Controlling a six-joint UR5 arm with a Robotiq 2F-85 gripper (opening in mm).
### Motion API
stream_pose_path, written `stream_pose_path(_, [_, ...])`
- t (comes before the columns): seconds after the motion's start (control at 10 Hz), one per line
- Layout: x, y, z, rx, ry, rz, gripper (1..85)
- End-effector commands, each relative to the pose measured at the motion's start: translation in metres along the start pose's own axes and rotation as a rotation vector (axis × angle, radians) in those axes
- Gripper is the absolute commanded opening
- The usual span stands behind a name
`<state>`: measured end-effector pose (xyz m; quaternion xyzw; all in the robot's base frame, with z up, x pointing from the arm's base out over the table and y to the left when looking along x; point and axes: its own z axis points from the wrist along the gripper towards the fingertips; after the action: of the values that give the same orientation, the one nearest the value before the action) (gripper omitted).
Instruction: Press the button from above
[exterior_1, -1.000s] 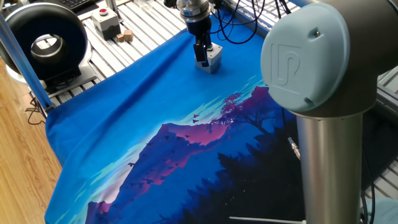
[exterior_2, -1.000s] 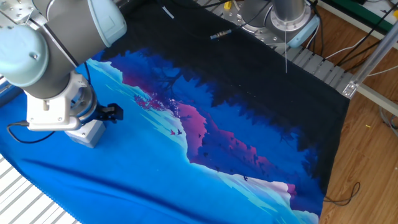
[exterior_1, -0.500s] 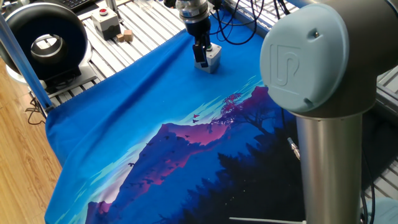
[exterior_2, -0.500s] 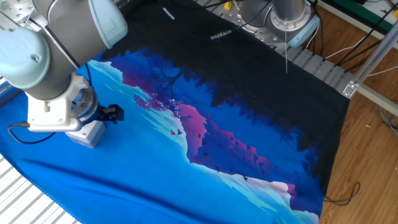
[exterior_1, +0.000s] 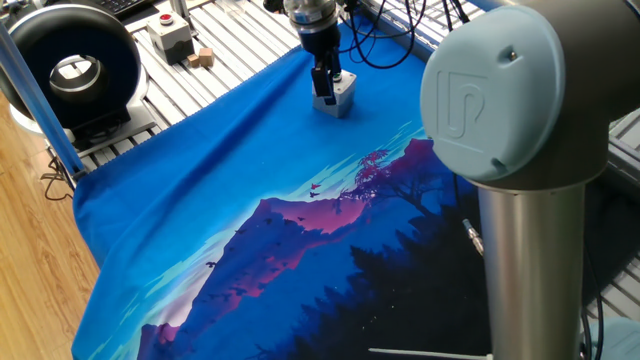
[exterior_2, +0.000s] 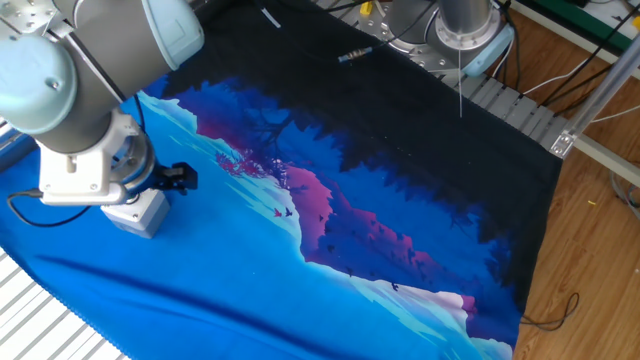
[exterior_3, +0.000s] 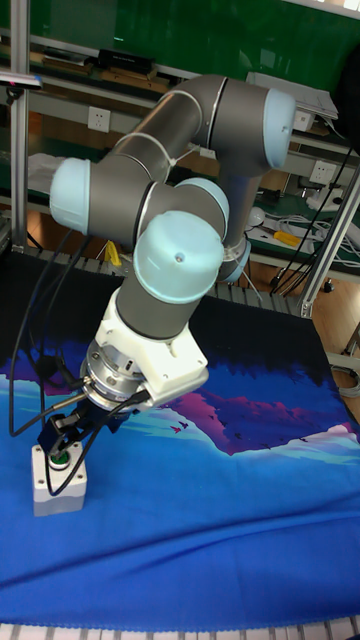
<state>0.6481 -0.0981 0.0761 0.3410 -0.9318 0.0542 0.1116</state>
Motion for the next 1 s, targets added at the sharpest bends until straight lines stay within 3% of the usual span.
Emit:
stream_pose_path(0.0, [-0.003,-0.003,-0.014,-0.022,-0.042,0.011,85.0])
stream_pose_path(0.2, [-0.003,-0.002,-0.022,-0.029,-0.057,0.014,85.0])
stream_pose_path(0.5, [-0.02,-0.007,-0.029,-0.014,-0.138,0.039,85.0])
stream_pose_path(0.6, [-0.02,-0.002,-0.03,-0.031,-0.138,0.04,85.0])
stream_pose_path(0.9, [-0.01,-0.001,-0.024,-0.02,-0.101,0.054,84.0])
